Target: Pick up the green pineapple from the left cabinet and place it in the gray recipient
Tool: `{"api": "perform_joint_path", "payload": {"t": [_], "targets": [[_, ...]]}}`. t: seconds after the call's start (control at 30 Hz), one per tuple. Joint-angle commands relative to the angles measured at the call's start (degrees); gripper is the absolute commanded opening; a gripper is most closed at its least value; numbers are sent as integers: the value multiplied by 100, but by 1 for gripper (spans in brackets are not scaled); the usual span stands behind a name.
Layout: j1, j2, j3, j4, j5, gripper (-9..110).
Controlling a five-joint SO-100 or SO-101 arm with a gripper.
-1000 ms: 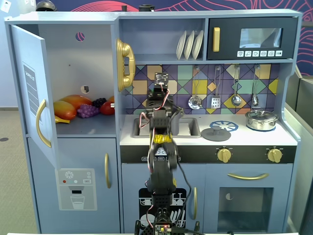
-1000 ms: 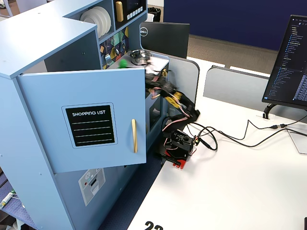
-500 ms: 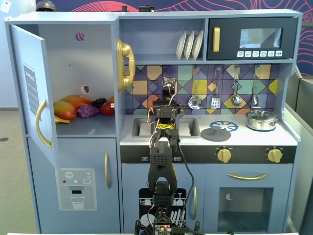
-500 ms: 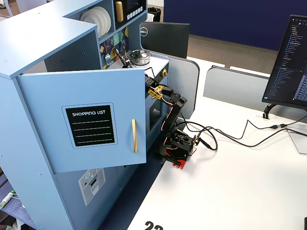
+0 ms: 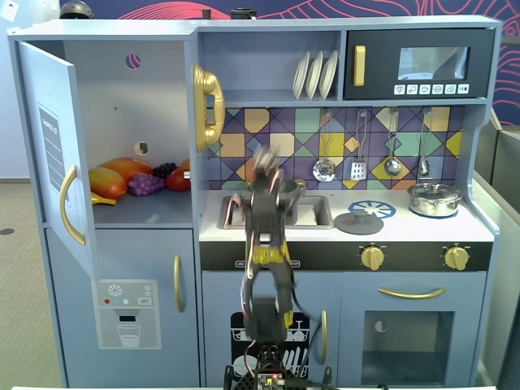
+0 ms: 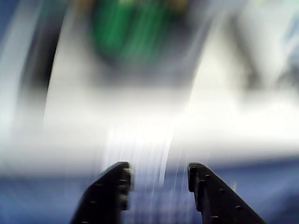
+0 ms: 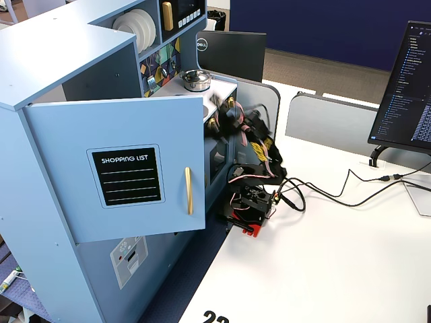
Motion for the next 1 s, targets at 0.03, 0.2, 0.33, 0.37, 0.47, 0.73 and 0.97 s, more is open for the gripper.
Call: {"api": "perform_joint_path", "payload": {"t": [0.03,0.2,0.33,0.37,0.47,0.73,0.97], "targets": [[-105,773,3138,-325,598,0],[-62,1433,5511,-2408,984,0],[-44,1441,6267,-2883,1310,0],[-62,1459,6346,-2883,1441,0],[-114,1758,6645,-2760,1564,0],[-360,2707,6917,-1397,1731,0],[-431,2751,6917,-378,932,1]]}}
